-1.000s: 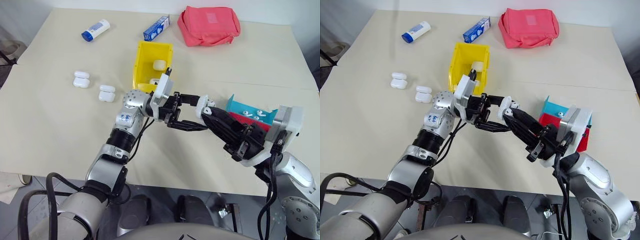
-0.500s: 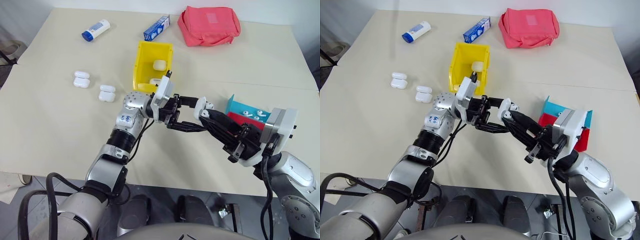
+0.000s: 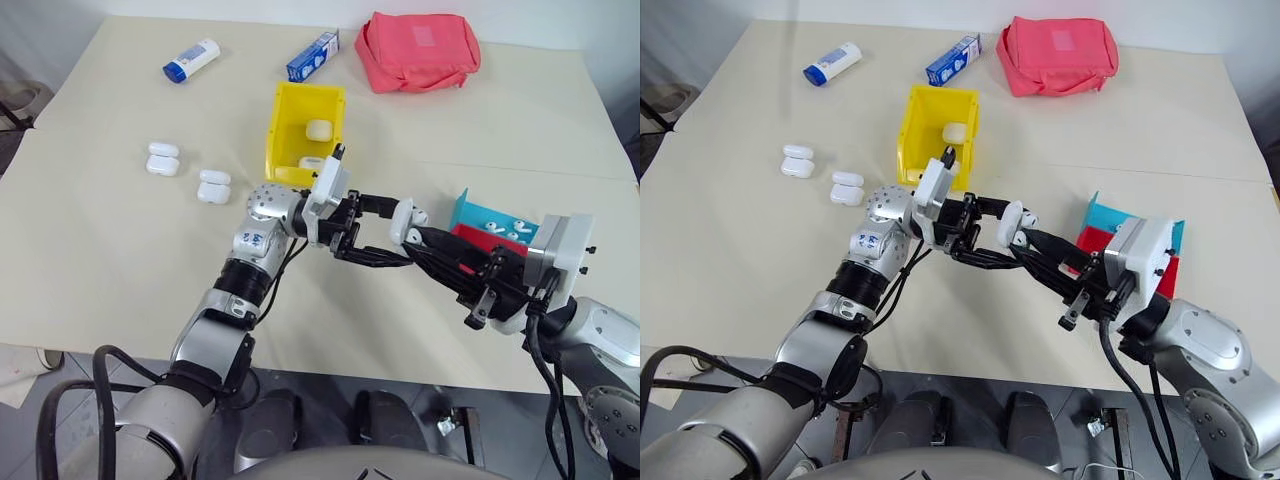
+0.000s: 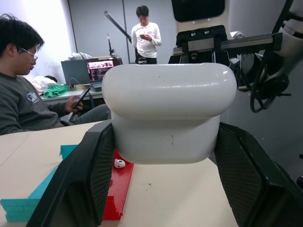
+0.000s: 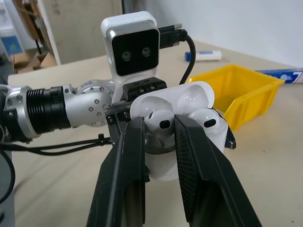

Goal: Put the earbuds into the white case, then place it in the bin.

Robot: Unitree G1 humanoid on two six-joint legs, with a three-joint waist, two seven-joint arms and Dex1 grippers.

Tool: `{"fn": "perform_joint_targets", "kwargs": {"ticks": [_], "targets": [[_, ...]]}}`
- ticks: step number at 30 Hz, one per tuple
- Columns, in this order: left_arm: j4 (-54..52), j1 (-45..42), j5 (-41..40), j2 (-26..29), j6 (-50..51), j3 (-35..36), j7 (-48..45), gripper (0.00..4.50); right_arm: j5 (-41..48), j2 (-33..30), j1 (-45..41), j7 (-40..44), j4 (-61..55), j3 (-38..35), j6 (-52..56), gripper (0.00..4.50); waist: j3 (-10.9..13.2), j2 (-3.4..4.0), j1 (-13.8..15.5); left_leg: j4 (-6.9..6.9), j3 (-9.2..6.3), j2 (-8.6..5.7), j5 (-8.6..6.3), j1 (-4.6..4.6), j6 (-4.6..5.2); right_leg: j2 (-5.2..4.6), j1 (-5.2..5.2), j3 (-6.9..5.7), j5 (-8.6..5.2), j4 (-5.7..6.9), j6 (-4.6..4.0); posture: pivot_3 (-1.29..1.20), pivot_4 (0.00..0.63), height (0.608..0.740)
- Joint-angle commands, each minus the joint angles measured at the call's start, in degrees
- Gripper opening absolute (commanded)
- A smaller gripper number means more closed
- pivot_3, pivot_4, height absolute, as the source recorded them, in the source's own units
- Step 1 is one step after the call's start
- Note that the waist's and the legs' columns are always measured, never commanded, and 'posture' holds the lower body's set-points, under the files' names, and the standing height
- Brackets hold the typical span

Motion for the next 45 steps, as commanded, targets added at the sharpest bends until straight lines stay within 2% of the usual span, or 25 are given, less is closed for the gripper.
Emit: {"fn": "perform_joint_targets", "kwargs": {"ticks": [1,8,22,24,25,36,45], "targets": [[-3.73,-1.17,-2.91,-0.86,-1.70,1.14,-5.12,2.80,-0.41,-2.17,0.50,-0.95,3.32,1.65,5.56,0.52,0.00,0.00,0.03,0.00,-0.01,0.00,0.00,0.00,0.00,0.00,0.00,0.00,0.00,0.00,0.00,0.00,0.150,0.740],[-3.66,-0.67,-2.58,-0.51,-3.80,-0.24,-6.48,2.80,1.85,-5.72,-1.50,-2.12,3.20,2.61,11.00,0.52,0.02,-0.03,0.07,0.01,-0.02,-0.01,0.01,-0.01,0.01,-0.03,0.02,0.00,0.00,0.00,0.00,0.00,0.150,0.740],[-1.17,-1.68,-2.34,-0.52,-5.72,0.25,-5.44,2.80,4.22,-6.05,-1.48,-5.39,1.18,1.16,13.09,0.52,0.03,-0.05,0.06,0.02,-0.03,-0.01,0.01,-0.02,0.02,-0.03,0.03,-0.01,0.00,0.00,0.00,0.00,0.150,0.740],[-0.63,-1.82,-2.22,-0.58,-6.00,0.34,-5.30,2.80,4.14,-5.66,-1.80,-5.81,0.99,0.94,12.67,1.24,0.03,-0.05,0.05,0.02,-0.03,-0.01,0.01,-0.02,0.02,-0.03,0.02,-0.01,0.00,0.00,0.00,0.00,0.150,0.740],[-0.32,-1.95,-2.16,-0.64,-6.03,0.44,-5.14,2.80,4.08,-5.32,-2.03,-5.92,0.84,0.76,12.28,1.46,0.03,-0.05,0.05,0.01,-0.03,-0.01,0.01,-0.02,0.02,-0.03,0.02,-0.01,0.00,0.00,0.00,0.00,0.150,0.740],[1.52,-2.41,-1.61,-0.91,-6.07,0.94,-4.86,2.80,5.41,-5.44,-3.45,-7.27,-0.69,-0.04,12.67,1.46,0.03,-0.05,0.06,0.01,-0.03,-0.01,0.01,-0.02,0.02,-0.04,0.02,-0.03,0.00,0.00,0.01,0.00,0.150,0.740],[6.09,-3.09,0.26,0.42,-7.04,0.93,-5.24,2.80,11.09,-9.05,-5.14,-10.67,-3.67,-6.85,14.98,1.46,0.04,-0.07,0.06,0.01,-0.03,-0.01,0.01,-0.02,0.02,-0.05,0.02,-0.05,0.00,0.00,0.01,0.00,0.150,0.740]]}}
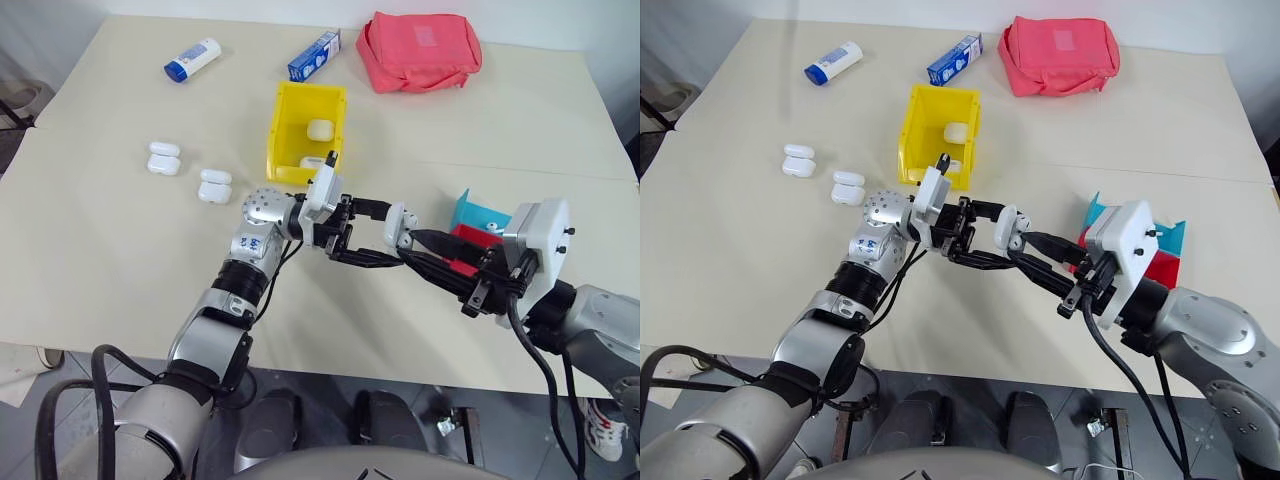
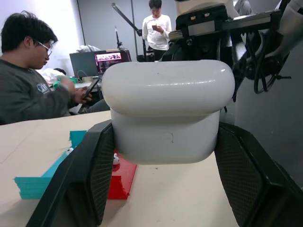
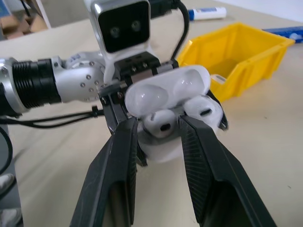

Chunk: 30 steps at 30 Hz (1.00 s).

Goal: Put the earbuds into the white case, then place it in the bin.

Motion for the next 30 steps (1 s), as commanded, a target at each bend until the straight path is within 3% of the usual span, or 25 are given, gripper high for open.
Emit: {"fn": "perform_joint_targets", "kwargs": {"ticks": [1,14,16,20,25,30], "targets": [[0.58,-2.20,-0.63,-0.40,-1.66,0.89,-5.30,2.80,1.88,-1.74,-0.46,-1.85,-1.16,-3.16,1.24,1.46,0.00,0.00,0.01,0.00,0.00,0.00,0.00,0.00,0.00,0.00,0.00,0.00,0.00,-0.01,0.00,0.00,0.150,0.740],[5.39,-7.47,7.38,1.20,-5.37,-2.66,-1.92,2.80,5.12,-7.89,8.28,-5.01,-3.89,-17.80,6.27,1.46,0.09,-0.15,0.30,-0.01,0.04,-0.02,0.02,-0.05,0.04,-0.02,-0.01,-0.05,0.05,-0.02,0.08,0.00,0.150,0.740],[5.81,-8.63,11.56,2.03,-7.35,-5.31,-1.65,2.80,7.55,-10.49,6.74,-8.27,-4.07,-18.54,8.20,1.05,0.09,-0.15,0.25,-0.01,0.05,-0.01,0.02,-0.05,0.04,-0.03,0.00,-0.04,0.05,-0.04,0.09,0.00,0.150,0.740],[6.32,-10.36,12.50,0.94,-6.89,-5.43,-0.56,2.80,14.35,-16.27,-3.51,-16.41,-1.75,-12.52,10.30,0.03,0.09,-0.15,-0.04,-0.02,0.08,0.02,0.02,-0.05,0.04,-0.02,-0.01,-0.06,0.05,-0.11,0.09,0.00,0.150,0.740],[8.05,-11.65,14.76,0.43,-9.10,-5.79,0.44,2.80,18.27,-18.90,-19.77,-22.89,0.89,0.85,12.48,0.03,0.13,-0.21,-0.12,0.00,0.07,0.11,0.02,-0.14,0.04,0.00,-0.04,-0.16,0.05,-0.26,0.09,0.00,0.150,0.740],[9.54,-12.90,17.05,-0.17,-11.26,-5.61,3.27,2.80,16.26,-15.53,-34.01,-24.06,6.06,14.96,19.37,0.03,0.13,-0.22,0.00,0.05,0.01,0.08,0.03,-0.21,0.05,-0.03,-0.06,-0.17,0.06,-0.24,0.10,0.00,0.150,0.740]]}}
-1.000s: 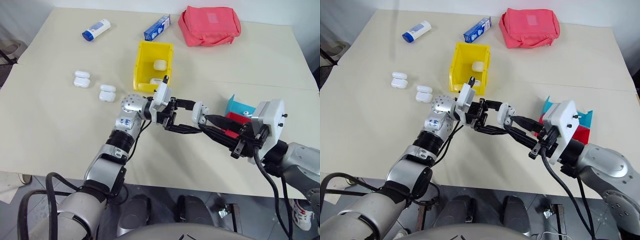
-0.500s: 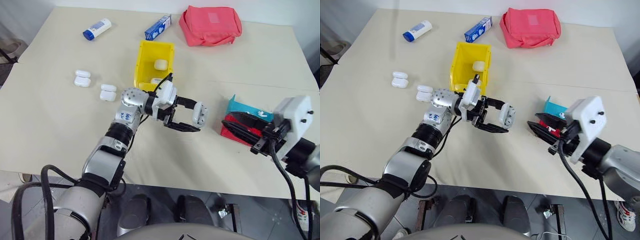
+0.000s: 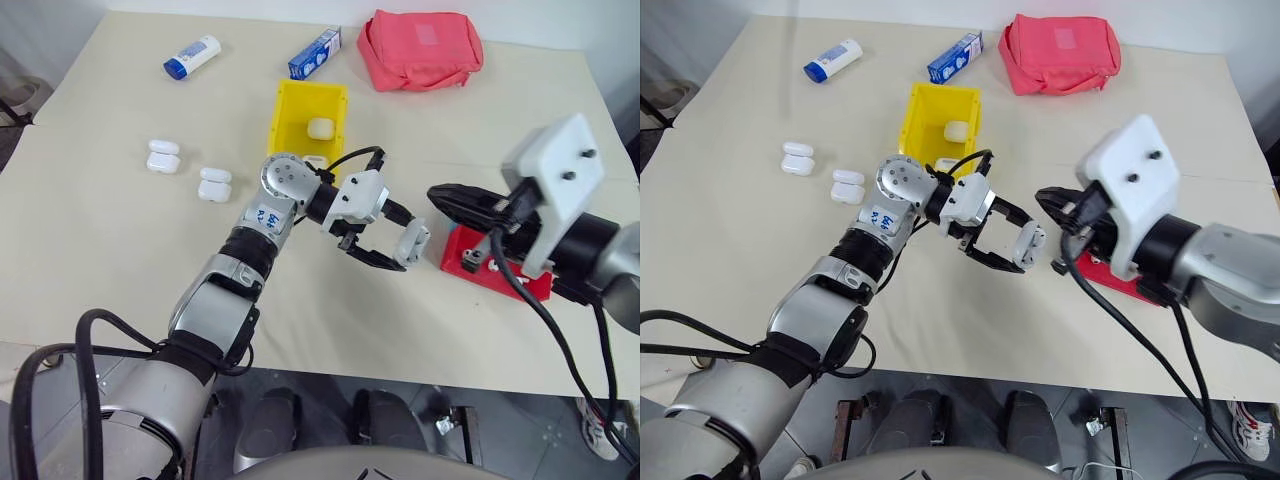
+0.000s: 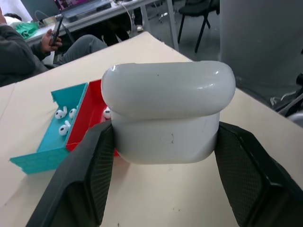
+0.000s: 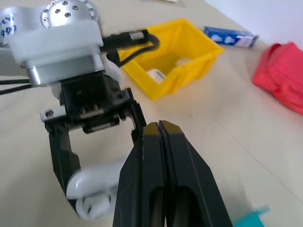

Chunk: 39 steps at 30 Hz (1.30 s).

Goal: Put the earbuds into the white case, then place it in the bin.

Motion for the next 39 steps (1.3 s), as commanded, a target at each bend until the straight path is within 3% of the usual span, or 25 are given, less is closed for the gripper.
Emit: {"fn": "perform_joint_targets", "kwargs": {"ticks": [1,7,16,23,26,30,38,39], "targets": [[-0.09,-1.79,0.89,-0.81,-1.99,0.35,1.96,2.80,-2.63,1.50,-4.72,-0.10,2.63,5.85,4.02,0.03,0.00,0.00,0.15,0.01,-0.05,0.00,0.00,-0.04,0.00,0.00,-0.01,-0.02,0.00,0.01,0.00,0.00,0.150,0.740],[0.68,-1.69,1.67,-0.07,-2.78,1.12,3.76,2.80,-1.50,-0.39,-4.82,2.04,2.11,4.60,7.40,0.03,0.00,0.01,0.19,0.27,-0.25,-0.07,0.02,-0.45,0.04,-0.01,-0.21,-0.11,0.04,0.12,0.07,0.00,0.150,0.740],[2.99,-2.88,1.44,1.24,-1.83,4.27,7.97,2.80,-0.24,-7.78,8.45,4.38,0.82,-8.28,10.65,0.03,0.00,0.00,0.34,0.29,-0.31,-0.09,0.03,-0.48,0.05,-0.05,-0.16,-0.24,0.07,0.13,0.13,0.00,0.150,0.740],[4.07,-3.31,1.41,1.72,-0.83,6.44,11.90,2.80,-7.12,-1.84,19.89,7.09,0.54,-21.93,5.43,0.03,-0.05,-0.08,0.41,0.29,-0.27,-0.08,0.03,-0.45,0.06,-0.06,-0.15,-0.30,0.10,0.14,0.18,0.00,0.150,0.740],[5.11,-3.87,2.12,2.02,0.41,7.28,15.83,2.80,-4.46,5.42,29.66,14.14,-0.81,-30.53,2.17,0.57,-0.06,-0.13,1.08,0.31,-0.30,-0.10,0.04,-0.45,0.07,-0.06,-0.15,-0.33,0.16,0.19,0.29,0.00,0.150,0.740],[7.59,-6.05,3.45,2.39,0.86,7.90,21.89,2.80,-8.31,11.26,40.39,24.34,-3.20,-36.43,-3.50,1.81,-0.06,-0.13,1.60,0.29,-0.17,-0.18,0.07,-0.44,0.13,-0.07,-0.15,-0.33,0.21,0.19,0.38,0.00,0.150,0.740],[12.05,-10.98,6.06,3.45,4.13,9.14,35.37,2.80,-9.18,18.41,46.54,33.11,-3.19,-39.92,-13.55,4.47,-0.04,-0.16,1.40,0.27,-0.08,-0.24,0.08,-0.36,0.16,-0.08,-0.16,-0.28,0.26,0.14,0.47,0.00,0.150,0.740],[12.54,-11.62,6.70,3.72,5.12,9.22,37.89,2.80,-9.35,19.05,46.87,33.27,-3.15,-40.08,-14.57,4.47,-0.04,-0.16,1.37,0.25,-0.04,-0.24,0.08,-0.33,0.16,-0.09,-0.16,-0.27,0.25,0.14,0.47,0.00,0.150,0.740]]}}
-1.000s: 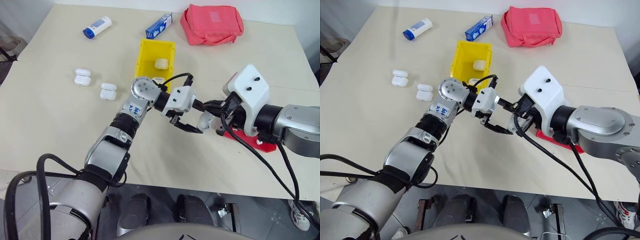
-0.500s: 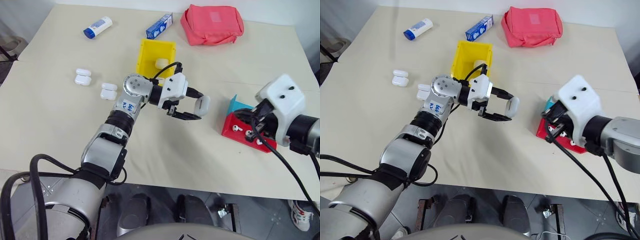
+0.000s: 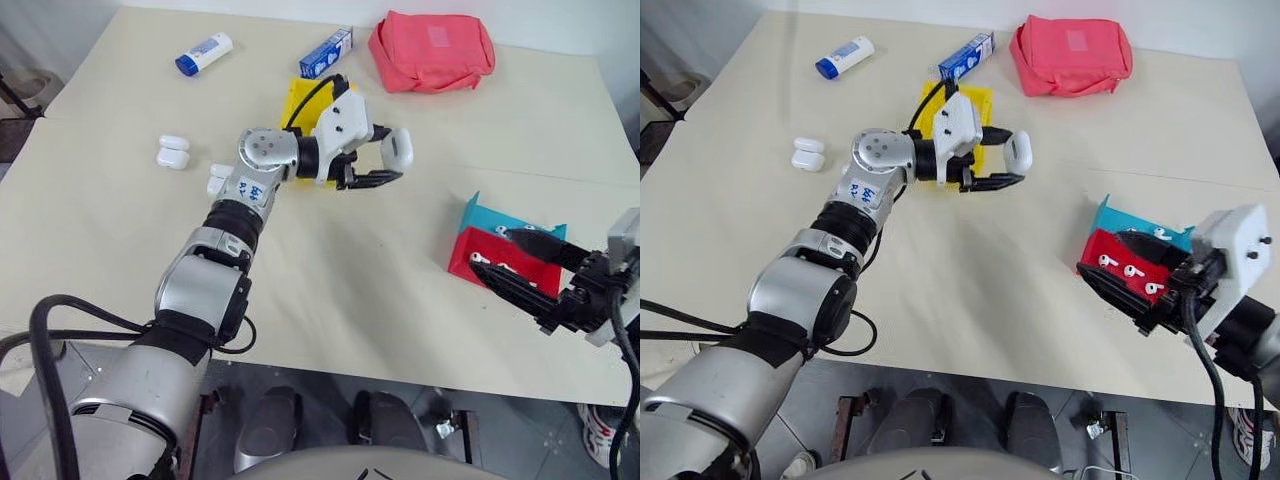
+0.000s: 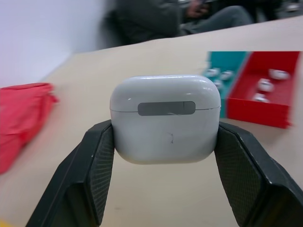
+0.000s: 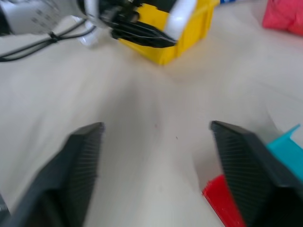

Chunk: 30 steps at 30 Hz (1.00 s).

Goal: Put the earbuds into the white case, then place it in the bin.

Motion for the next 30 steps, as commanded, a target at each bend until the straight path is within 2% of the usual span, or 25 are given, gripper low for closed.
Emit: {"fn": "perform_joint_targets", "kwargs": {"ticks": [1,7,11,15,16,18,21,25,27,30], "targets": [[1.54,-3.44,2.04,1.15,2.72,0.96,8.70,2.80,-0.62,1.86,1.06,1.05,-0.81,-2.55,-4.33,4.47,0.00,0.00,-0.03,0.00,0.00,-0.01,0.00,0.00,0.00,0.01,-0.01,-0.01,0.00,0.00,0.00,0.00,0.150,0.740],[7.02,-6.94,5.57,1.78,8.44,1.18,24.46,2.80,-5.75,4.61,2.81,-1.13,-0.75,2.06,-7.19,4.47,0.01,-0.01,0.04,-0.01,0.04,-0.06,0.00,0.03,0.00,-0.01,-0.04,0.03,0.00,0.08,0.00,0.00,0.150,0.740],[8.41,-7.05,6.61,1.59,10.30,1.62,28.25,2.80,-6.19,4.92,2.78,-2.44,-1.42,3.40,-7.83,4.47,0.01,-0.02,0.15,-0.01,0.00,-0.07,0.00,0.04,0.00,-0.02,-0.04,0.08,0.00,0.10,0.01,0.00,0.150,0.740],[8.64,-6.23,6.58,1.10,10.49,2.13,28.30,4.13,-6.18,3.86,2.50,-2.50,-0.78,3.23,-7.69,4.50,0.01,-0.02,0.14,-0.02,0.01,-0.10,0.00,0.01,0.00,-0.01,-0.06,0.06,0.00,0.08,0.01,0.00,0.150,0.740],[8.58,-6.16,6.52,1.27,10.49,2.39,28.77,4.35,-6.10,3.31,2.15,-2.39,-0.36,3.00,-7.51,4.50,0.01,-0.02,0.09,-0.01,0.01,-0.10,0.00,0.01,0.00,-0.01,-0.06,0.06,0.00,0.09,0.01,0.00,0.150,0.740],[8.09,-6.09,6.25,1.89,10.14,3.02,29.24,4.46,-5.63,2.05,1.46,-1.92,0.58,2.31,-7.19,4.50,0.01,-0.02,-0.03,-0.02,0.08,-0.10,0.00,0.03,0.00,-0.01,-0.06,0.07,0.00,0.06,0.01,0.00,0.150,0.740],[6.66,-5.74,5.13,2.62,9.34,4.17,26.52,4.46,-5.61,0.18,0.78,-0.64,2.21,1.78,-6.91,4.50,0.01,-0.02,-0.10,-0.03,0.11,-0.09,0.00,0.05,-0.01,0.01,-0.07,0.05,0.00,0.07,0.01,0.00,0.150,0.740],[0.49,-2.07,1.32,4.07,5.70,5.47,13.66,4.46,-6.44,-3.24,-1.17,2.93,6.16,1.92,-6.54,4.50,0.00,-0.01,-0.20,-0.02,0.16,-0.08,0.00,0.06,-0.01,-0.01,-0.08,0.05,0.00,0.07,0.01,0.00,0.150,0.740],[-8.31,3.29,-4.84,5.16,10.60,7.16,2.43,4.46,-10.04,-6.30,-1.16,8.51,9.54,3.45,-7.57,4.50,-0.01,0.03,-0.22,-0.01,0.13,-0.01,0.00,0.06,-0.01,0.00,-0.06,0.03,0.00,0.06,0.01,0.00,0.150,0.740],[-23.05,11.05,-11.81,7.39,19.13,7.55,-8.01,4.46,-14.19,-8.25,-0.38,15.12,13.37,4.61,-9.36,4.50,-0.02,0.03,-0.39,0.01,0.14,0.05,0.00,0.03,-0.01,0.01,-0.06,0.05,0.00,0.05,0.01,0.00,0.150,0.740]]}}
